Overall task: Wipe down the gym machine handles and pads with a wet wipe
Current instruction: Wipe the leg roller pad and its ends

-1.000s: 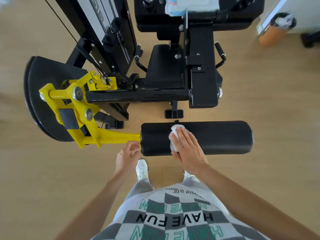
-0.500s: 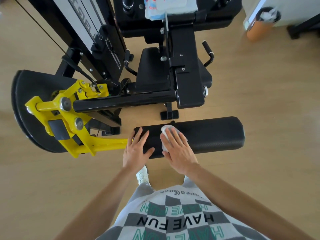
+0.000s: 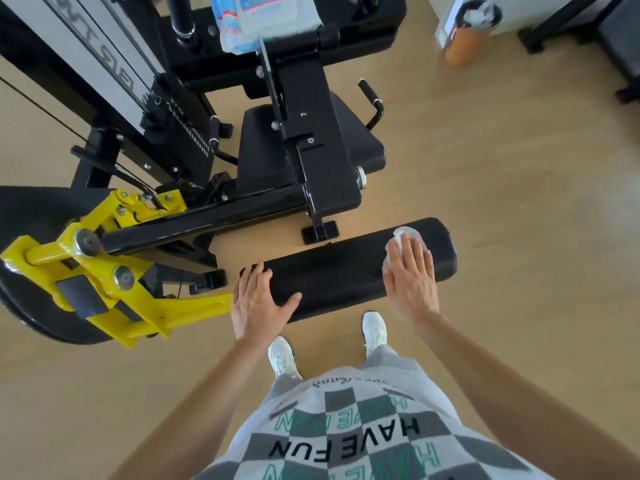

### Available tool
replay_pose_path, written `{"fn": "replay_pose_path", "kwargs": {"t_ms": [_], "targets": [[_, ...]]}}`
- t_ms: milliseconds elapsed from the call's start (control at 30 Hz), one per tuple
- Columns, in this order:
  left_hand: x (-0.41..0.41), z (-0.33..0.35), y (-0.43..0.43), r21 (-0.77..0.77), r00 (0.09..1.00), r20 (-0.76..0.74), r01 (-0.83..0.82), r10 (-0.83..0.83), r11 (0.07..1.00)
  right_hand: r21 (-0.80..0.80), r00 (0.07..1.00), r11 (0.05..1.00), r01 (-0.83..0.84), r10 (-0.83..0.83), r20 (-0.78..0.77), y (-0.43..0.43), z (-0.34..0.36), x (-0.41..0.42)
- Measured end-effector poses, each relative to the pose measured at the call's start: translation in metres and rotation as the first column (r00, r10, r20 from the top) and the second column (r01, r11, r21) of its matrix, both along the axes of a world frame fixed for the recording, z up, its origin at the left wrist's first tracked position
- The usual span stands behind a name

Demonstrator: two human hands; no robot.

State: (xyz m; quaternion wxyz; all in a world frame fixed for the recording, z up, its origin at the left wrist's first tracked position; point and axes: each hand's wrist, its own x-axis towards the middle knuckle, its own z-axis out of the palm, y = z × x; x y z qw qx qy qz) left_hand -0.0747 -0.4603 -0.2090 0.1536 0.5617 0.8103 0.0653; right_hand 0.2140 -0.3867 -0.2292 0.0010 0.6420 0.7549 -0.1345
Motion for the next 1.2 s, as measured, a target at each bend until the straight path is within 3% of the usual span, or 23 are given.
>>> {"fn": "replay_pose_path", "kwargs": {"t_ms": [200,367,567,767,833,1033,1200], "targets": [[0.018,0.003,0.014,-0.053,0.991,-0.002,0.130,-0.130,0.990,-0.046,0.980,0.979,-0.200,0.198,-0.035,-0.026,0.001,-0.043],[0.022,0.005,0.014,-0.105,0.981,-0.044,0.185,-0.190,0.977,0.009,0.952,0.954,-0.300,0.300,-0.055,-0.034,-0.003,-0.025],[0.021,0.005,0.012,-0.085,0.975,-0.098,0.193,-0.201,0.977,0.003,0.990,0.996,0.089,-0.088,-0.110,-0.014,-0.005,0.037],[0.024,0.003,0.003,-0.033,0.968,-0.148,0.199,-0.201,0.980,-0.048,0.962,0.967,0.248,-0.252,-0.105,0.021,-0.004,0.052],[0.024,0.002,-0.002,0.017,0.969,-0.143,0.208,-0.203,0.978,-0.049,0.977,0.981,0.186,-0.190,-0.093,0.022,-0.002,0.046],[0.025,0.002,-0.004,0.103,0.973,-0.133,0.204,-0.190,0.974,-0.053,0.964,0.965,-0.257,0.253,-0.077,-0.011,0.004,-0.013],[0.022,0.006,0.008,0.081,0.970,-0.151,0.204,-0.190,0.976,-0.030,0.927,0.927,-0.373,0.371,-0.063,-0.025,0.002,-0.017]]}}
